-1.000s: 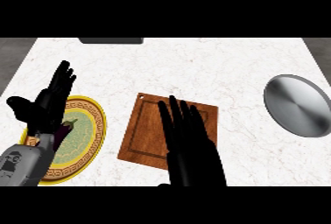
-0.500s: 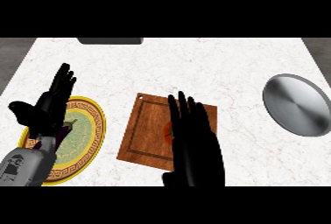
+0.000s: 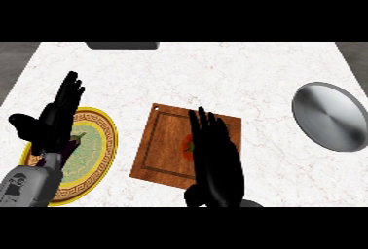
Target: Pick the tomato from the cutting board and place it in the pan
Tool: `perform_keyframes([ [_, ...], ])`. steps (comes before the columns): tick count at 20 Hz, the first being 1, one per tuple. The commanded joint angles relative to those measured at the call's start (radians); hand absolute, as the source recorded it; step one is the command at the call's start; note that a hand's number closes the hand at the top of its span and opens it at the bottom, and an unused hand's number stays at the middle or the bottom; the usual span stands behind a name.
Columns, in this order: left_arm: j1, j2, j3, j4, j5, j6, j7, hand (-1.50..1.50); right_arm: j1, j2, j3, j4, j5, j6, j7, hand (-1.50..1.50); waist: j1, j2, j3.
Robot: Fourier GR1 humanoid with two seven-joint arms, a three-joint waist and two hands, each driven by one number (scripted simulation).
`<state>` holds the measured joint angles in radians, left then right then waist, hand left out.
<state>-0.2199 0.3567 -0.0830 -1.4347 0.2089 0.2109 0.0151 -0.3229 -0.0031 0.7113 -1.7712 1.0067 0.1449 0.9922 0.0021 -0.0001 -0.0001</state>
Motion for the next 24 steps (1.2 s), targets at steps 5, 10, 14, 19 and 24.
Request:
perform_keyframes([
  [5,-0.041,-0.051,0.028,0.028,-0.060,-0.004,0.019,0.00,-0.094,0.003,0.060,0.126,-0.051,-0.028,0.097,-1.50,0.000,0.000,0.000],
  [10,-0.029,-0.023,0.038,-0.047,-0.052,-0.011,0.084,0.00,-0.077,0.003,0.049,0.212,-0.014,0.017,0.104,-1.50,0.004,-0.001,0.000],
  [14,0.012,-0.051,0.036,-0.006,-0.064,-0.033,0.001,0.00,-0.145,0.003,-0.006,0.261,-0.072,0.072,0.129,-1.50,0.004,0.000,0.000],
  [19,0.040,-0.039,0.070,-0.047,-0.044,-0.067,0.011,0.00,-0.111,0.003,-0.012,0.306,-0.061,0.064,0.104,-1.50,0.003,0.000,0.000],
  [24,-0.023,-0.081,0.052,-0.013,-0.105,-0.031,0.042,0.00,-0.229,0.003,0.021,0.443,-0.143,-0.031,0.118,-1.50,0.008,0.002,0.000],
])
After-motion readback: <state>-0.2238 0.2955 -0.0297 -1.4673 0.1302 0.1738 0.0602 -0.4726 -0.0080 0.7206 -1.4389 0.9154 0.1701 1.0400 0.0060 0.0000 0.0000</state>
